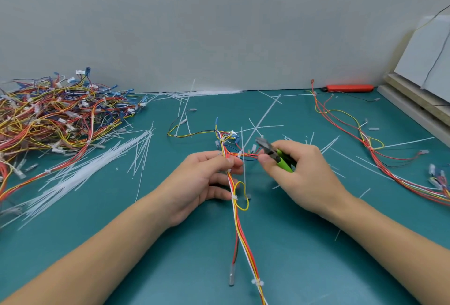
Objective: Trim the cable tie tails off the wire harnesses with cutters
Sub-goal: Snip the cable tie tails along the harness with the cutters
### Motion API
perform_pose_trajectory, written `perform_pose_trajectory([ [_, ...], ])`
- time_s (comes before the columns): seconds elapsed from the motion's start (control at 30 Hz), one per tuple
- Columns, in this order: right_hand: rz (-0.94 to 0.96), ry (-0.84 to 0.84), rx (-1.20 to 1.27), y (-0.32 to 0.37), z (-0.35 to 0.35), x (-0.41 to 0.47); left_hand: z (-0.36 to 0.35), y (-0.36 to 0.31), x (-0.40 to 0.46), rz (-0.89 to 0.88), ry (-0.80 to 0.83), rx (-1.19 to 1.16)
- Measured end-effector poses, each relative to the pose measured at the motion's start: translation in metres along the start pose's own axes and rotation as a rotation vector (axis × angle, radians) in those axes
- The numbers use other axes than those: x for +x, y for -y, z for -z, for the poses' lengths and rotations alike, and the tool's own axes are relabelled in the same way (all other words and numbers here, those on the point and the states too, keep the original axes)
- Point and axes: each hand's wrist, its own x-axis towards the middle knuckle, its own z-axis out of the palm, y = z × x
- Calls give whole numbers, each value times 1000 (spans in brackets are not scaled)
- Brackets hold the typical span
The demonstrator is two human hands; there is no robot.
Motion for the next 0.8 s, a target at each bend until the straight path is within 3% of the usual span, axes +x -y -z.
perform_pose_trajectory([
  [0.17, 19, 84, -74, -4, -2, -2, 1, -3, -1, -9, 68, -19],
  [0.4, 48, -106, -26, -2, -2, 1, 1, -4, -3, -4, 155, 2],
  [0.6, 92, -90, 55, -1, -1, 0, 0, -3, -2, -17, 130, -28],
  [0.8, 115, -181, 119, 2, 0, 1, 5, -7, -4, 34, 185, -95],
])
